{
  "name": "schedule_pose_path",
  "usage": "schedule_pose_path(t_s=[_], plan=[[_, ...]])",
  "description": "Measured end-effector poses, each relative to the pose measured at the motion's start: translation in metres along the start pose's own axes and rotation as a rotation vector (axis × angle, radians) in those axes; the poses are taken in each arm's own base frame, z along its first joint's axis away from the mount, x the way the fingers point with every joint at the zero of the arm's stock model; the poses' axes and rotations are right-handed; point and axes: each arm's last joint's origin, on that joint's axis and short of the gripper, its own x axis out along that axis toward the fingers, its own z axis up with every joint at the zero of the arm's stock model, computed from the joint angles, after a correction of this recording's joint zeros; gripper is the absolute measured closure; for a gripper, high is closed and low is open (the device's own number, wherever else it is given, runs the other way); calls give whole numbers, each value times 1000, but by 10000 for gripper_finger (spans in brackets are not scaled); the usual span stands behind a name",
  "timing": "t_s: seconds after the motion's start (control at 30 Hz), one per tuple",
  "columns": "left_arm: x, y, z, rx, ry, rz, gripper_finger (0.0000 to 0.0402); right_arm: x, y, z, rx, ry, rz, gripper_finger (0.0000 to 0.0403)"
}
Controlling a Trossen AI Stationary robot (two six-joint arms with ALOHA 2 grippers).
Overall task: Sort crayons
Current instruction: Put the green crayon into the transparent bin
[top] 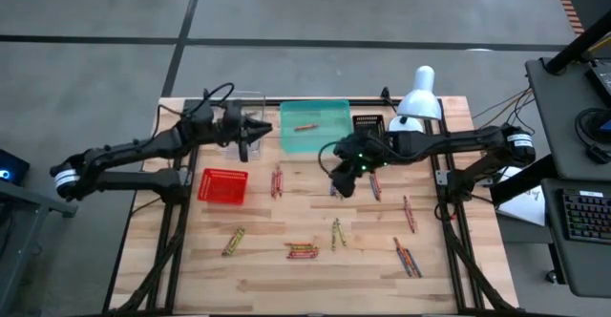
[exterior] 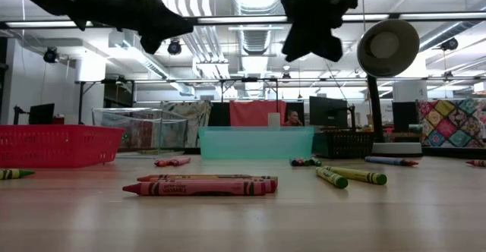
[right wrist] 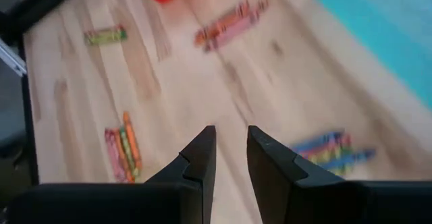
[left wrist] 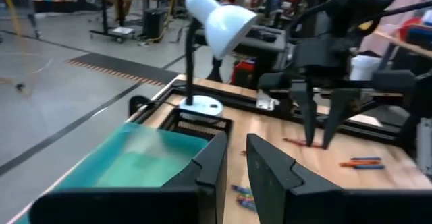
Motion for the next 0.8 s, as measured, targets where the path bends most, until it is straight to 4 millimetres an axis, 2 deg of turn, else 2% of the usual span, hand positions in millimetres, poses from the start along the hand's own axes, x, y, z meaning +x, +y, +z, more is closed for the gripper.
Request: schedule_pose_path(t_s=[0.27, 0.63, 0.8], plan=[[3, -7, -4, 1, -10, -39, 363, -2, 5, -19, 156, 169, -87, 330], [3, -7, -4, 2, -10, -39, 363, -12, 2, -52, 362, 407, -304, 330], [3, -7, -4, 2, -10, -39, 363, -13, 10, -62, 409, 459, -319, 330]])
